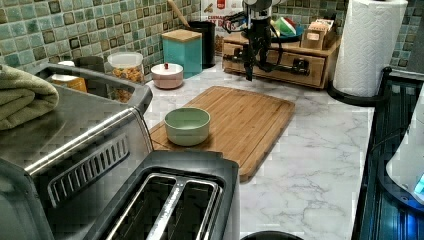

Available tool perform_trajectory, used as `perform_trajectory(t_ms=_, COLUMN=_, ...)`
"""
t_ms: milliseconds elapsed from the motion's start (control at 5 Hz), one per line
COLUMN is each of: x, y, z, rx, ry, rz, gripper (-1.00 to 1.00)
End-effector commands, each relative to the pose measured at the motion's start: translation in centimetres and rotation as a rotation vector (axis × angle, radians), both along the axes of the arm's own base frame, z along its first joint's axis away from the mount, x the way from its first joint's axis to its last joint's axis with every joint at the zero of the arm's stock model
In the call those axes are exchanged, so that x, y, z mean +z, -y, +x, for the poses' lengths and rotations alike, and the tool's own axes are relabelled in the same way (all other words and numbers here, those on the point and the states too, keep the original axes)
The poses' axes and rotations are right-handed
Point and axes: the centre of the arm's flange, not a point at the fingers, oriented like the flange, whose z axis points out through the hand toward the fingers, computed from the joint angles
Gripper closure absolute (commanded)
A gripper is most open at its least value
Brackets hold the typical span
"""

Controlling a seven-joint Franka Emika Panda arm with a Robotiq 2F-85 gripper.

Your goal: Open the drawer.

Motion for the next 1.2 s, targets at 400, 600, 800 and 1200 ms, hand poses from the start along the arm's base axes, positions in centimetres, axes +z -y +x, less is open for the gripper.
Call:
perform_trajectory(t_ms=400, x=-3.3, y=-23.8, z=-0.2, rx=0.075, ry=-0.078, rz=0.098, gripper=-1.0)
perform_trajectory(t_ms=600, x=-2.6, y=-26.7, z=-0.2, rx=0.106, ry=-0.072, rz=0.079, gripper=-1.0)
perform_trajectory(t_ms=800, x=-1.8, y=-30.0, z=-0.2, rx=0.121, ry=-0.111, rz=0.109, gripper=-1.0)
perform_trajectory(t_ms=1200, x=0.5, y=-35.7, z=0.0, rx=0.084, ry=-0.068, rz=0.132, gripper=-1.0)
